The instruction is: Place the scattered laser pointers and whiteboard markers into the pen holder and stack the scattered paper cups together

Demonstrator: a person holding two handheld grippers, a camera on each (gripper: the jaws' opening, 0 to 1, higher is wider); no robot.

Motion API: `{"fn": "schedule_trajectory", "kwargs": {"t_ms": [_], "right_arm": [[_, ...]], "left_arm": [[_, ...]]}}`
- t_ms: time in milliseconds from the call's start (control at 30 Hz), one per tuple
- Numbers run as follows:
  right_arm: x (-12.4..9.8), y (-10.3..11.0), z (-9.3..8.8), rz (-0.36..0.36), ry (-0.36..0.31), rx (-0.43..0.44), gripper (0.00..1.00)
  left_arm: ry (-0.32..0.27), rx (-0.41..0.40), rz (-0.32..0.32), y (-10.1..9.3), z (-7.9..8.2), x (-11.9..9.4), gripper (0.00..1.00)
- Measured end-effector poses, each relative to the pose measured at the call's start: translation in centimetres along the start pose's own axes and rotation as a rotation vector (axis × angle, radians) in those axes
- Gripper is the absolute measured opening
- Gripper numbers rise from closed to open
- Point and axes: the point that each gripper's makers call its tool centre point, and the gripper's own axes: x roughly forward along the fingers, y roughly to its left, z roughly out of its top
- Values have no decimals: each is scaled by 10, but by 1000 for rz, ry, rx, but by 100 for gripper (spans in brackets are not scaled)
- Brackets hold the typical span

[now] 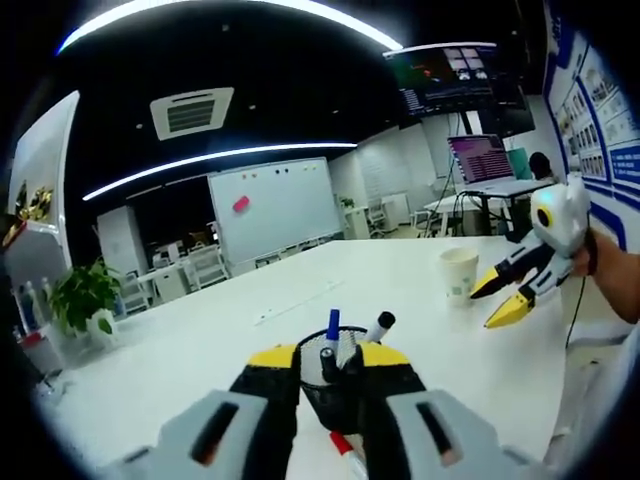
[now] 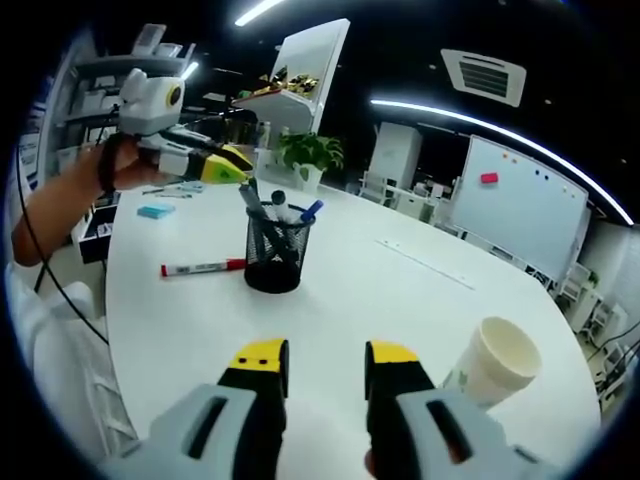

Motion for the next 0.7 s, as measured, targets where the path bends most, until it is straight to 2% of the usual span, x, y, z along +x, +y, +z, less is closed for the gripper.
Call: {"fn": "schedule_trajectory", "kwargs": {"t_ms": [467,633,667,700], "right_arm": [[0,0,0,2,0,-1,30],[0,1,0,3,0,-1,30],[0,1,0,3,0,-2,30],[0,1,0,3,0,-2,30]], "left_arm": [[5,-1,16,2,-2,-3,31],[9,-12,21,1,-5,-5,37],[18,-17,16,0,-7,-5,40],[53,-6,7,-3,-14,-5,45]]}}
